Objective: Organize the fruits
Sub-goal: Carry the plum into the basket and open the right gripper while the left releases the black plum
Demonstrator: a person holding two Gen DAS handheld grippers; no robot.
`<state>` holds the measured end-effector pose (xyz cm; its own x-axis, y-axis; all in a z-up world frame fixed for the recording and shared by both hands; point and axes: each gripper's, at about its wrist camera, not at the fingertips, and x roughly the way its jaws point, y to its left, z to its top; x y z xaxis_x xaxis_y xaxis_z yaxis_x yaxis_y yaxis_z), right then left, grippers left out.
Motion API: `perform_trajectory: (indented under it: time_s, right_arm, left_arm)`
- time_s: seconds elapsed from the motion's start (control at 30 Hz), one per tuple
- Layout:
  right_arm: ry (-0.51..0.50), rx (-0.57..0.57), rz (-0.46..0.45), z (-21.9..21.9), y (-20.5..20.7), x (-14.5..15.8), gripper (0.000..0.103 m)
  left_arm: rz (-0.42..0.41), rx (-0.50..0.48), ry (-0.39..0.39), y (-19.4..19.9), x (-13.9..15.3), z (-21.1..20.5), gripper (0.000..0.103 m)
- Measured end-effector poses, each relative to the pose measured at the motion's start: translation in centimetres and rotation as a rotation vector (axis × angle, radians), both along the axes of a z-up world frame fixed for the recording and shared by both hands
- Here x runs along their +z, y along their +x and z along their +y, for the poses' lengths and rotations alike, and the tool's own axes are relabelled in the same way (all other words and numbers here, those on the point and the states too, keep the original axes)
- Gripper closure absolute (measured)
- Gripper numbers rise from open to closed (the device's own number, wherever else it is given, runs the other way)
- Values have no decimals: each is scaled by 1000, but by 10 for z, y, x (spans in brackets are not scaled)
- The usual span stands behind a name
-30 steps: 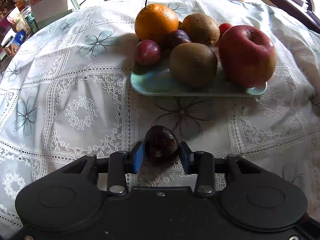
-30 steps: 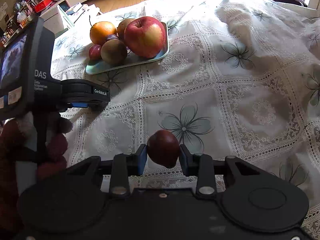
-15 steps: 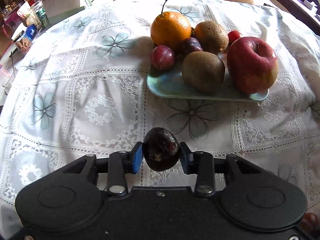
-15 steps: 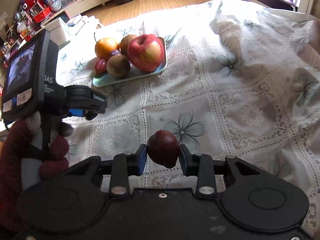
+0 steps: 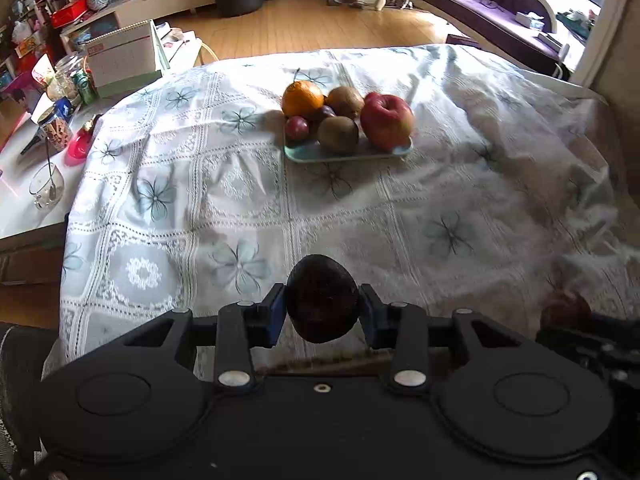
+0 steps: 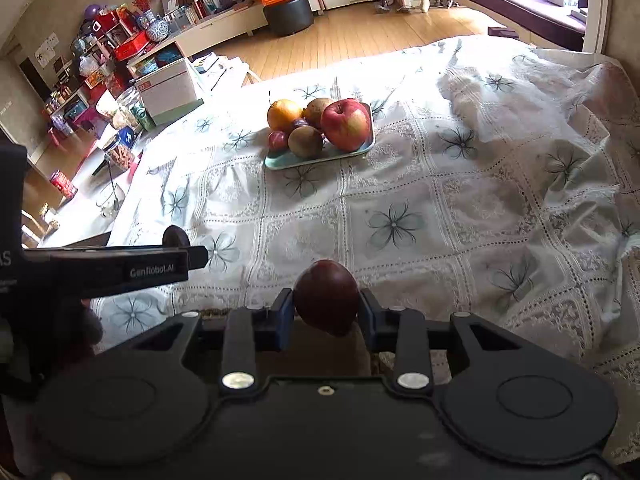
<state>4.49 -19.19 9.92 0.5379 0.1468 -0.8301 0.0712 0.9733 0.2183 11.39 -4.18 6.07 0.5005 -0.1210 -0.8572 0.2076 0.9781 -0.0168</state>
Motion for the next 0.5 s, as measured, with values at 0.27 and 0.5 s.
perform_trajectory:
  time_s: [0.27, 0.5]
  right_arm:
    - [-34, 61, 14, 19, -44, -17, 67]
    - [-89, 56, 49, 28, -47, -37, 67]
  left_arm:
    - [2, -60, -38, -67, -30, 4, 56]
    - [7, 44, -27, -77, -58, 8, 56]
